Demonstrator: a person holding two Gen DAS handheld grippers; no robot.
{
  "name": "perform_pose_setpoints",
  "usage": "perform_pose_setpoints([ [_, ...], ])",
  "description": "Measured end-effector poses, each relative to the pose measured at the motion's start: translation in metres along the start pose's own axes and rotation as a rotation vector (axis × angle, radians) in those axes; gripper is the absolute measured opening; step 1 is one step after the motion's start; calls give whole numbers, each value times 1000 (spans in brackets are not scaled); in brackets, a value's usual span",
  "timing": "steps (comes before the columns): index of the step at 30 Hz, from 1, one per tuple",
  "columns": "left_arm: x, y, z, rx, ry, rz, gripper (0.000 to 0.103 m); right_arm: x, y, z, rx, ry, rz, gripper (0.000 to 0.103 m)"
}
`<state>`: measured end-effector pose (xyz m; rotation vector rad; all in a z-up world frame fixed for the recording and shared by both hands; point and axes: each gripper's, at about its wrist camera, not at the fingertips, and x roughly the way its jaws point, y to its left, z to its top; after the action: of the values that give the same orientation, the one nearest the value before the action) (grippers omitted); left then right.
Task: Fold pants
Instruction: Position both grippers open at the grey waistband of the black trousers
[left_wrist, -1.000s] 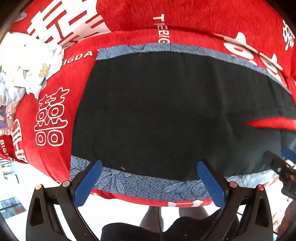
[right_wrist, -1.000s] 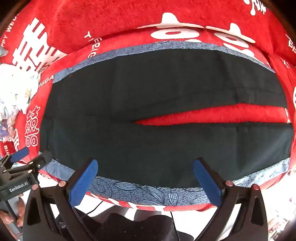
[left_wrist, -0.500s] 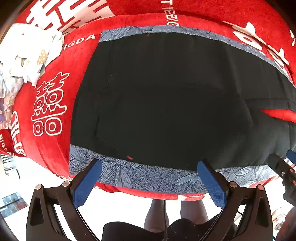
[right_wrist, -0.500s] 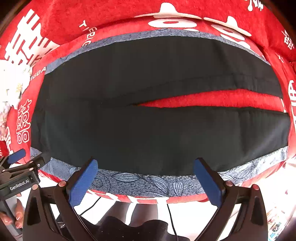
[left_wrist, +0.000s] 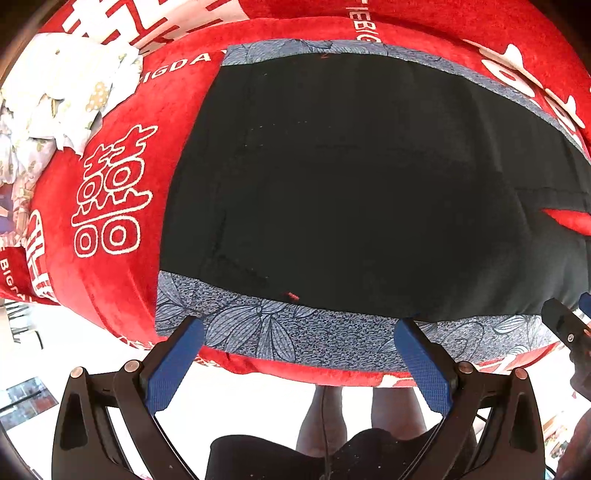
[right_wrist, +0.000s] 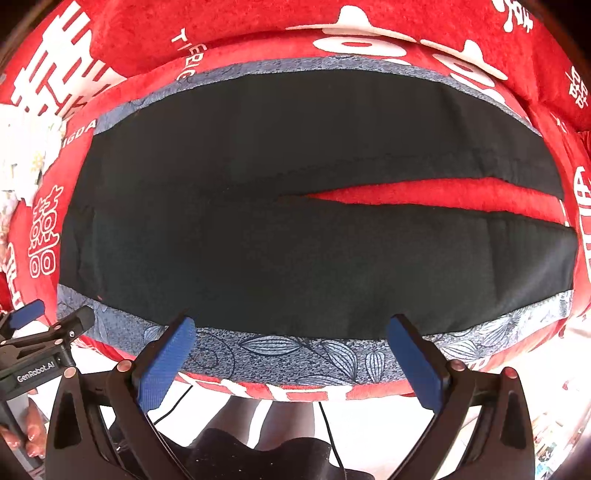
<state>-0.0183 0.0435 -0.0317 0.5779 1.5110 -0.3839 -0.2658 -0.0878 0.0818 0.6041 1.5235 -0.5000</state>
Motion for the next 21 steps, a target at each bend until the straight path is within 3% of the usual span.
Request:
perform_pose_setpoints([
  [21,-1,6,-4,-3,1,2,103,2,8,-3,-7,5,-10,103],
])
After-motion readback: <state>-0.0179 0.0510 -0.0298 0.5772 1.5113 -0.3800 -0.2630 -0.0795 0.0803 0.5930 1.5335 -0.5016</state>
